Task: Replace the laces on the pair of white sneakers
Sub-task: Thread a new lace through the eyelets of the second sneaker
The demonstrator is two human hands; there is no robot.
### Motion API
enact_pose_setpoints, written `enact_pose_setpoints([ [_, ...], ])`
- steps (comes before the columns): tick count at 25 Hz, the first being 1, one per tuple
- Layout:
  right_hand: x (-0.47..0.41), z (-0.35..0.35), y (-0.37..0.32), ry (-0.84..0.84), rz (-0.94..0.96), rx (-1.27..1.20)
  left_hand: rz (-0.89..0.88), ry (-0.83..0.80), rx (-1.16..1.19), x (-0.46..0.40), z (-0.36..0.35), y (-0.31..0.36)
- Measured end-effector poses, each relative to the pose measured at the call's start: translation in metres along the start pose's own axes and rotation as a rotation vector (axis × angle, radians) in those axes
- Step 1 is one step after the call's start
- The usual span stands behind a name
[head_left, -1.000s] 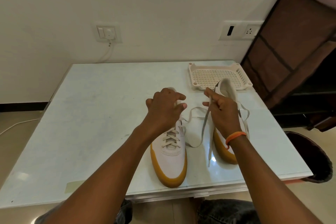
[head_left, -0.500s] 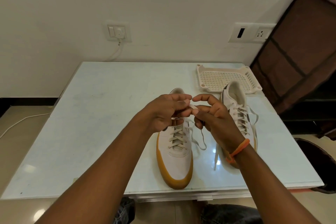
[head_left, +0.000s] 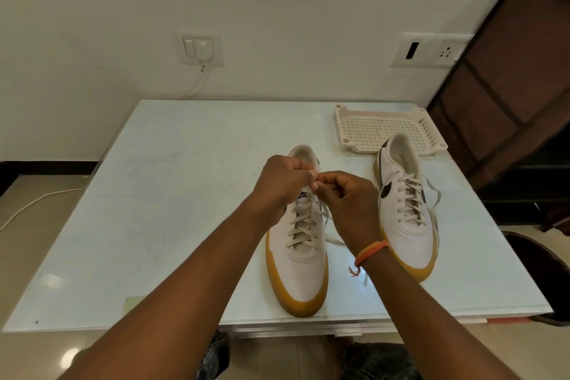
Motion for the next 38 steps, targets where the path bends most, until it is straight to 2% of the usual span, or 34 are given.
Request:
enact_pose_setpoints([
  [3,-0.001,-0.011,0.008,0.027,-0.071,0.029,0.076,-0.02,-0.057,-0.003,0.006,-0.004],
  [5,-0.002,-0.016,0.015,-0.008,-0.04,0.162,0.113,0.026,-0.077,-0.01,0.018,-0.007],
  [9,0.0,-0.028,0.018,0.017,0.225,0.598,-0.018,0.287,-0.38,-0.018,0.039,-0.021],
  [11,0.0,-0.035,0.018,-0.008,0.279,0.765,-0.046,0.274,-0.467,-0.016,0.03,-0.031],
  [13,0.002,-0.04,0.015,-0.036,0.292,0.832,-0.032,0.253,-0.553,-0.017,0.022,-0.04],
  [19,0.003,-0.04,0.019,-0.089,0.228,1.005,0.06,0.247,-0.431,-0.028,0.02,-0.047],
  [24,0.004,-0.044,0.022,-0.118,0.175,0.925,0.173,0.177,-0.269,-0.031,0.026,-0.05],
  [30,-0.005,-0.047,0.035,-0.197,-0.062,0.732,0.252,0.099,-0.177,-0.031,0.03,-0.053],
  [33,-0.006,-0.047,0.034,-0.203,-0.068,0.694,0.321,0.019,-0.147,-0.027,0.034,-0.052],
  [35,-0.006,-0.047,0.034,-0.203,-0.085,0.676,0.294,-0.018,-0.231,-0.027,0.033,-0.053],
  [38,-0.007,-0.046,0.034,-0.235,-0.108,0.67,0.18,0.012,-0.336,-0.026,0.031,-0.053],
])
Point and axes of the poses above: each hand's wrist, its own x-axis away from the middle knuckle, its own z-axis out of the back of the hand, y = z × x, the point moved 4 cm from there along -x, towards the middle knuckle, and after that the axes turned 1 degree about -z, right-handed, at the moved point
